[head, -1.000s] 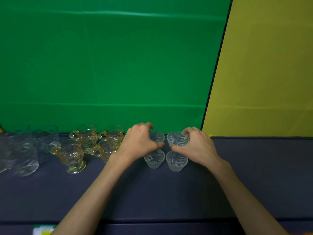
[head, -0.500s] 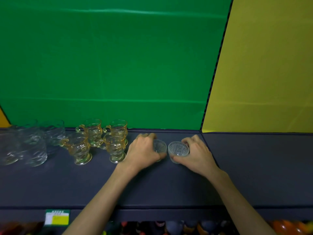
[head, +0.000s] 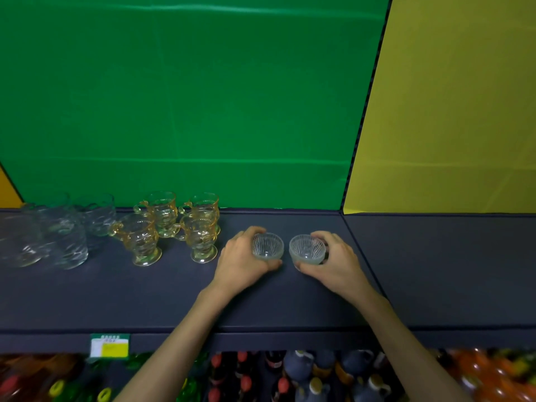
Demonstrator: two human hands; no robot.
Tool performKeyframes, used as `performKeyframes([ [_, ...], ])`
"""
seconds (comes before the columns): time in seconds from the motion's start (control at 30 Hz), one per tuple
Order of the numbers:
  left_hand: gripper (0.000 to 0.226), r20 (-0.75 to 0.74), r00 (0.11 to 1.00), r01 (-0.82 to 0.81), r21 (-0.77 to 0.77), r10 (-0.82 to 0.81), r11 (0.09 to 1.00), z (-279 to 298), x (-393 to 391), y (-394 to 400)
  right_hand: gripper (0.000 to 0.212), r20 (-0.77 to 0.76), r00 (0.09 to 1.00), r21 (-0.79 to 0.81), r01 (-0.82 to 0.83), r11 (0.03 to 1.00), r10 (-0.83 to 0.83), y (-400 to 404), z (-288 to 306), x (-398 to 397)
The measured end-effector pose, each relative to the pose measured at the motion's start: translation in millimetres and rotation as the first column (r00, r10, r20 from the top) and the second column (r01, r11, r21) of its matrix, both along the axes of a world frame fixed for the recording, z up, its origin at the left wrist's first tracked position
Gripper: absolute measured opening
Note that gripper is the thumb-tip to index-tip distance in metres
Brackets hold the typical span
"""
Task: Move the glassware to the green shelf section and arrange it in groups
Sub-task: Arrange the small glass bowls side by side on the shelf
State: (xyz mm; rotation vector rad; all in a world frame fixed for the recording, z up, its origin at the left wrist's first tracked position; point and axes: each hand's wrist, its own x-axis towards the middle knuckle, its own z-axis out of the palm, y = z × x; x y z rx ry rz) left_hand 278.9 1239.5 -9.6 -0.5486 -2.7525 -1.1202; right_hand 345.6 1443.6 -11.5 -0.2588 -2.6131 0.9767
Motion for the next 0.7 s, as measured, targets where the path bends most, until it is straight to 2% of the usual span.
performKeyframes([
  [0.17, 0.083, 0.090, 0.995, -0.067, 0.185, 0.051, 0.980, -13, 17, -2, 0.070, -0.015, 1.000, -0.027, -0.016, 1.000, 0.015, 0, -3, 15],
  [0.27, 0.076, 0.127, 0.990, -0.084, 0.243, 0.054, 0.966, -19, 24, -5, 0.071, -0.010, 1.000, -0.040, -0.023, 0.999, 0.023, 1, -4, 22],
  [0.5, 0.084, 0.150, 0.988, -0.081, 0.266, 0.041, 0.960, -21, 32, -6, 0.070, -0.016, 1.000, -0.038, -0.022, 0.999, 0.022, 0, -2, 31],
  [0.7, 0.089, 0.137, 0.990, -0.065, 0.223, 0.034, 0.973, -19, 35, -7, 0.076, 0.019, 0.999, -0.021, -0.035, 0.999, 0.035, -1, 0, 32],
])
